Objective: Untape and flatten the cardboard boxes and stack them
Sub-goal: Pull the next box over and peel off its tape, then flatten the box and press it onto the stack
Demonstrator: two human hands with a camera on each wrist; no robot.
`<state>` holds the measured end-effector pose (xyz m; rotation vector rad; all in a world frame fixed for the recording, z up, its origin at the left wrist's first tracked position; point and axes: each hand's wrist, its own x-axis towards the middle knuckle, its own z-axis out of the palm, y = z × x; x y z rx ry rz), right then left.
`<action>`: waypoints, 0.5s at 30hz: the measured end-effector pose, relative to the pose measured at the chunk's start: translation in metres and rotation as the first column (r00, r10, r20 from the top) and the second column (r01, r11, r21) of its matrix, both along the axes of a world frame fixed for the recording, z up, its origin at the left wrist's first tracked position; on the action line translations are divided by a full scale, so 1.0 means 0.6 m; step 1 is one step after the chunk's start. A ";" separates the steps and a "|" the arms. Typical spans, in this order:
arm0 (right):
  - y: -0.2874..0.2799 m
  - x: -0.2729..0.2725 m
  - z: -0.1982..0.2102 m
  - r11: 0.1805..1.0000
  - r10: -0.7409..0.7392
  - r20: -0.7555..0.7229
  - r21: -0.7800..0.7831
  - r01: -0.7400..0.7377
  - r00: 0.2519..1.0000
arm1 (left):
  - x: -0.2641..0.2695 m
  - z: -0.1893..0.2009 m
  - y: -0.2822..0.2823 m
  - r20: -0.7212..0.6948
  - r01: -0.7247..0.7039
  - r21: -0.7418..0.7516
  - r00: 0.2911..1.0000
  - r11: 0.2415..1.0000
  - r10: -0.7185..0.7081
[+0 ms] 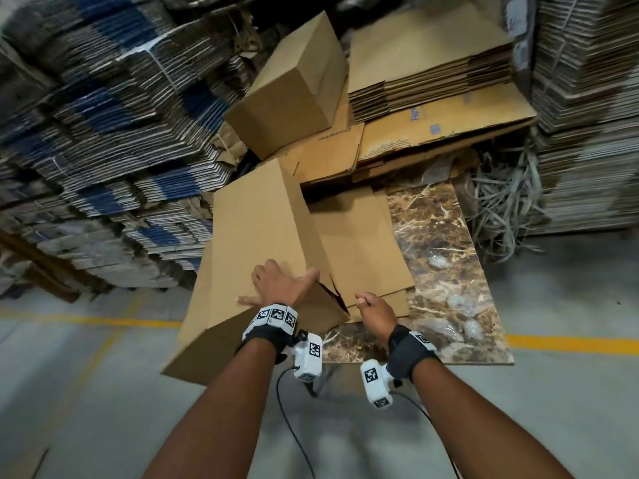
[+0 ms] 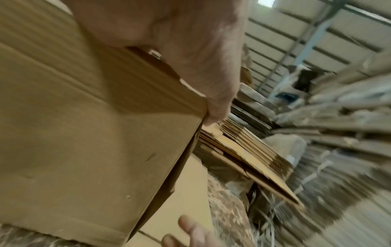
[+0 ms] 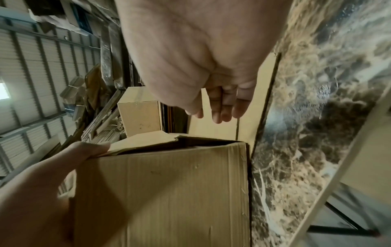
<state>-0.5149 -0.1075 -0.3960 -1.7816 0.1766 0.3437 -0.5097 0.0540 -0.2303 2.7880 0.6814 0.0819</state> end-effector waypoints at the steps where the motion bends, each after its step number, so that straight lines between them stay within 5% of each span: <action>1: 0.007 0.001 -0.006 0.999 -0.022 -0.030 0.024 0.023 0.999 | -0.002 -0.002 0.018 0.027 0.013 -0.032 1.000 0.999 -0.012; 6: 0.052 -0.006 -0.036 0.992 -0.033 -0.148 0.115 0.050 0.988 | -0.039 -0.006 0.113 0.138 0.100 -0.124 0.987 0.987 -0.083; 11: 0.135 -0.033 -0.080 0.963 0.113 -0.285 0.266 -0.034 0.952 | -0.079 -0.004 0.212 0.116 0.150 -0.227 0.985 0.962 -0.126; 15: 0.193 -0.073 -0.071 0.907 0.107 -0.394 0.416 0.073 0.913 | -0.094 -0.016 0.253 0.116 0.137 -0.300 0.987 0.944 -0.107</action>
